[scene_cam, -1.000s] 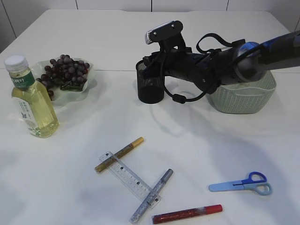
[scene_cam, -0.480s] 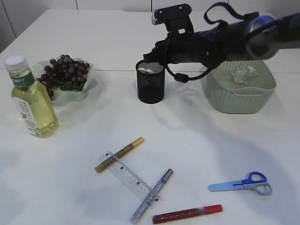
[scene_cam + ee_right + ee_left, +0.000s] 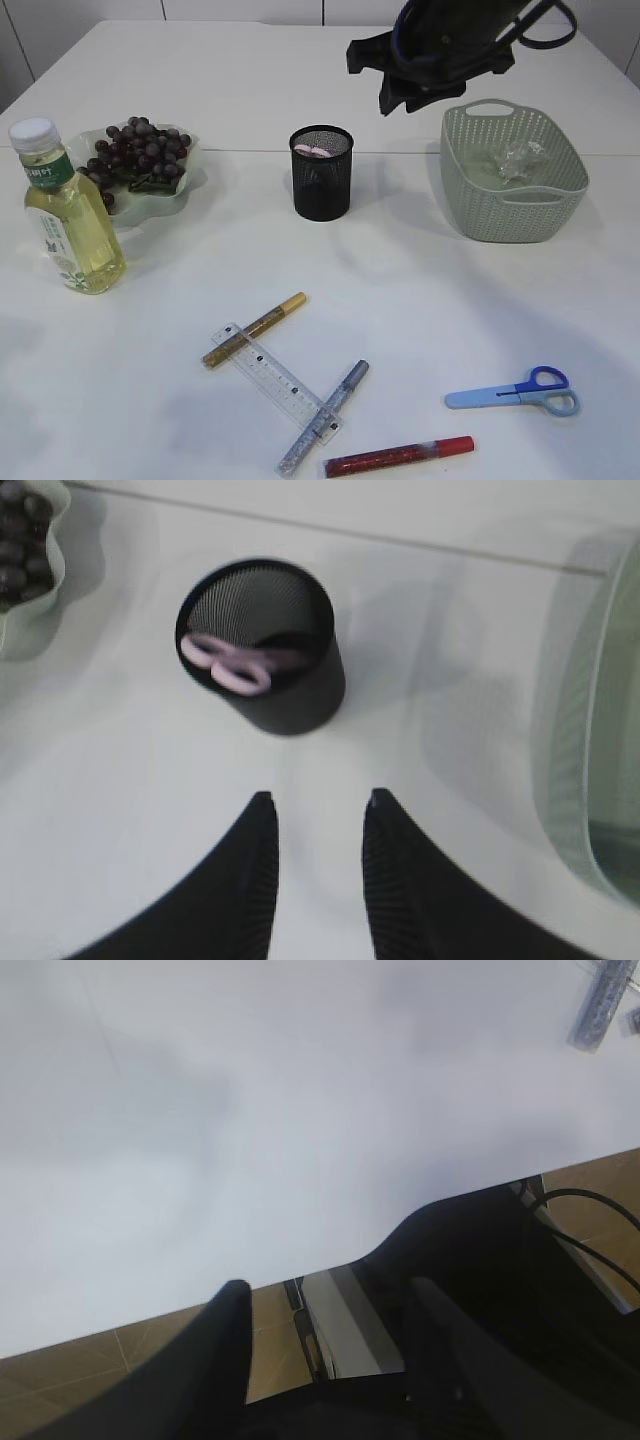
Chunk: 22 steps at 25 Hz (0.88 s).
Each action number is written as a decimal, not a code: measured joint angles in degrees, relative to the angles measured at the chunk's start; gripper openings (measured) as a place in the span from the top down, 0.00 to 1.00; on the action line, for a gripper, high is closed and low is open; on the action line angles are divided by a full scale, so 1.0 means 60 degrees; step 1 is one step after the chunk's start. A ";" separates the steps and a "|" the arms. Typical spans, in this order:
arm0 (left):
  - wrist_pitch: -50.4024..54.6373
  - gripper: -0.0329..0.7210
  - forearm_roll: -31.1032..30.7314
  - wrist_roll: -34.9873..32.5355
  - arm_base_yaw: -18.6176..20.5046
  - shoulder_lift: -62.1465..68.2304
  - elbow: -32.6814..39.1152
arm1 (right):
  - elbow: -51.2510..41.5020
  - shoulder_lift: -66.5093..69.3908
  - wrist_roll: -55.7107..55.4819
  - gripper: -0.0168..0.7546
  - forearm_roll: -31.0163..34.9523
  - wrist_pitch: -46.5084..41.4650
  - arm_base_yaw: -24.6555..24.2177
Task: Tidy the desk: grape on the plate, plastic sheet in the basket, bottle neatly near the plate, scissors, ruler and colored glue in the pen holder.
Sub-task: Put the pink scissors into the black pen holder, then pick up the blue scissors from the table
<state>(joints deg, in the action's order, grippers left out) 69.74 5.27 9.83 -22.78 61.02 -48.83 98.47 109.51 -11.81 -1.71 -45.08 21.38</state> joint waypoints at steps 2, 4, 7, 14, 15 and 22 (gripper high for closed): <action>-0.0006 0.48 0.0000 -0.0205 0.0000 0.0000 0.0000 | 0.0192 -0.0204 0.0000 0.66 0.0373 -0.1175 0.0000; -0.0006 0.48 0.0000 -0.0339 0.0000 0.0000 0.0000 | 0.0305 -0.0368 0.0000 0.66 0.0776 -0.2256 0.0000; -0.0006 0.48 -0.0007 -0.0510 0.0000 0.0000 0.0000 | 0.0327 -0.0420 -0.0074 0.66 0.1354 -0.3342 0.0000; 0.0054 0.48 -0.0022 -0.0630 0.0000 0.0000 0.0000 | 0.0327 -0.0420 -0.0596 0.65 0.1709 -0.4224 0.0000; 0.0054 0.48 -0.0022 -0.0630 0.0000 0.0000 0.0000 | 0.0327 -0.0428 -0.0726 0.63 0.1709 -0.4224 0.0000; 0.0071 0.48 -0.0022 -0.0630 0.0000 0.0000 0.0000 | 0.0263 -0.0442 -0.1292 0.34 0.1868 -0.4269 0.0000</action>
<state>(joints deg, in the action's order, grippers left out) 70.17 5.14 6.05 -22.78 61.02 -48.83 100.05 106.86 -19.56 9.50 -70.70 21.38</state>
